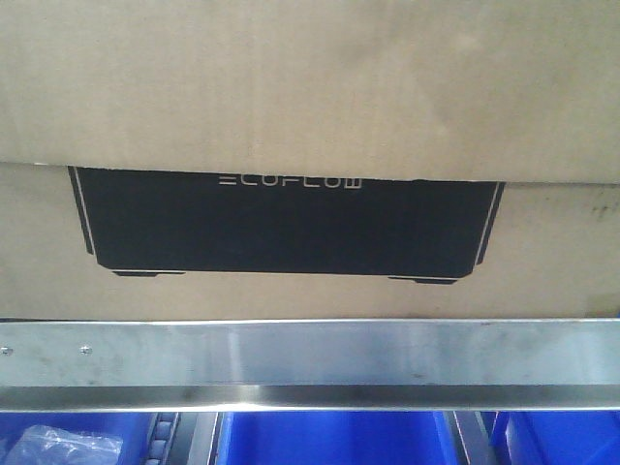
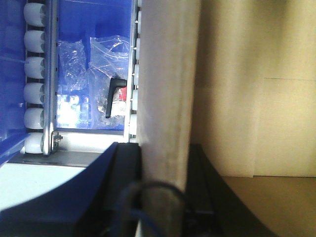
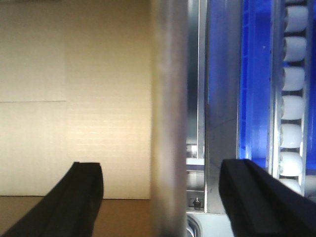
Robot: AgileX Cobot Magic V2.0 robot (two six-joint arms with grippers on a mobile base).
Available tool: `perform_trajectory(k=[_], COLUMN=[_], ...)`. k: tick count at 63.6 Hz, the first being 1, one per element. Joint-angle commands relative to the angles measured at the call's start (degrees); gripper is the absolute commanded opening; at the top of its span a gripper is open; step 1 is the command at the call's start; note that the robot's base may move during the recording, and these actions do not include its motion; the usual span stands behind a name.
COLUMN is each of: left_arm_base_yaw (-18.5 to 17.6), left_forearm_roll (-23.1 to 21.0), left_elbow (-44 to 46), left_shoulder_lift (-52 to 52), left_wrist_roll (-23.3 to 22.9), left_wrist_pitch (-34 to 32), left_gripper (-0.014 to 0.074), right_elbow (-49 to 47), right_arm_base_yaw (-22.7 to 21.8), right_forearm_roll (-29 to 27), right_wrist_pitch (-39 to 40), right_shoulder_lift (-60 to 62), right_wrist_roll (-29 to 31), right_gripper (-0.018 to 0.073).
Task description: Grab box from left shelf to table start
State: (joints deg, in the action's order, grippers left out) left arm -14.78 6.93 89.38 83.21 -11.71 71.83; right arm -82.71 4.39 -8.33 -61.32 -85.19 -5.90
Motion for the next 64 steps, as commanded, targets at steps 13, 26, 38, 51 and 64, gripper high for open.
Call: perform_trajectory(k=[13,26,38,51,64], left_arm_base_yaw=[-0.2,-0.2,-0.2,-0.2,-0.2], left_forearm_roll=[-1.1,-1.1,-1.1,-1.1,-1.1], left_elbow=[1.8,1.8,1.8,1.8,1.8], left_shoulder_lift=[-1.8,-1.8,-1.8,-1.8,-1.8], left_wrist_roll=[-0.7,-0.7,-0.7,-0.7,-0.7], left_wrist_pitch=[4.6,4.6,4.6,4.6,4.6], left_gripper=[-0.0015,-0.0015,-0.0015,-0.0015,-0.0015], right_elbow=[-2.1,-2.1,-2.1,-2.1,-2.1], right_arm_base_yaw=[-0.4,-0.4,-0.4,-0.4,-0.4], right_forearm_roll=[-0.5,-0.5,-0.5,-0.5,-0.5], right_wrist_pitch=[3.0,2.5,1.6,1.0,0.9], right_shoulder_lift=[1.9,1.9,1.9,1.9,2.0], right_wrist_roll=[1.0,1.0,1.0,1.0,1.0], right_gripper=[0.0558,0.0523,0.0478,0.0400,0.0329])
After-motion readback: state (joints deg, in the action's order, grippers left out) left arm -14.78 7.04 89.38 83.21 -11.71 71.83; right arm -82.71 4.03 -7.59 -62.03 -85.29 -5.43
